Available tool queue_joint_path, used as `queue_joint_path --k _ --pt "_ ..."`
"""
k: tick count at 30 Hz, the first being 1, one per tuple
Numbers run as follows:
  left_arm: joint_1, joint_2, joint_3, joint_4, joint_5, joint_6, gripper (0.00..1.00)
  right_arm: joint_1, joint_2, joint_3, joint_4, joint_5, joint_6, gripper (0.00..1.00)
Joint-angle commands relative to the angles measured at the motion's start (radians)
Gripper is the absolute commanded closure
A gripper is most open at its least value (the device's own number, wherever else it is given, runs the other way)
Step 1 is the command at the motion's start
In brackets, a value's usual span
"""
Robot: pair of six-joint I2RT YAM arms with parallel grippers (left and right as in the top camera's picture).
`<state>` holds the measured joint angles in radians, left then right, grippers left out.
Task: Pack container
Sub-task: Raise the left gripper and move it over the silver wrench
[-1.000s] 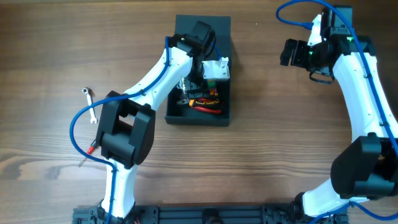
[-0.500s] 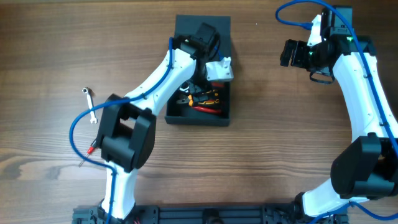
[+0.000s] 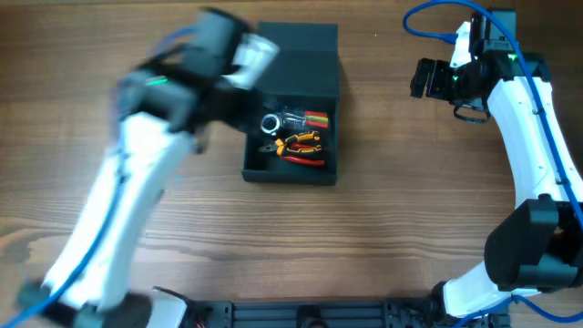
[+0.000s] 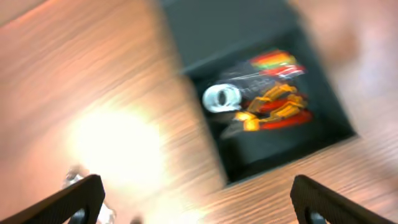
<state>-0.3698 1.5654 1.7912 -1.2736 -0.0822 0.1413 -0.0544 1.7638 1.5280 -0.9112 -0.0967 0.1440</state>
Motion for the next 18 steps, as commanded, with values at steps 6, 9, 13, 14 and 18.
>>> queue_joint_path --k 6,9,13,14,18 --pt "0.541 -0.117 0.003 -0.105 -0.051 -0.4 0.0 -0.005 0.011 0.002 -0.006 -0.001 -0.014 0.0" --pt "0.653 -0.074 -0.029 -0.096 0.004 -0.408 0.0 -0.005 0.011 0.002 -0.006 -0.001 -0.014 0.0" --pt "0.722 0.013 -0.109 -0.058 -0.017 -0.407 0.0 -0.005 0.011 0.002 -0.009 -0.001 -0.014 0.0" --pt "0.729 0.028 -0.126 -0.047 -0.017 -0.407 0.0 -0.005 0.011 0.002 -0.01 -0.001 -0.014 0.0" --pt "0.74 0.11 -0.209 0.032 -0.011 -0.356 0.0 -0.005 0.011 0.002 -0.014 -0.001 -0.014 0.0"
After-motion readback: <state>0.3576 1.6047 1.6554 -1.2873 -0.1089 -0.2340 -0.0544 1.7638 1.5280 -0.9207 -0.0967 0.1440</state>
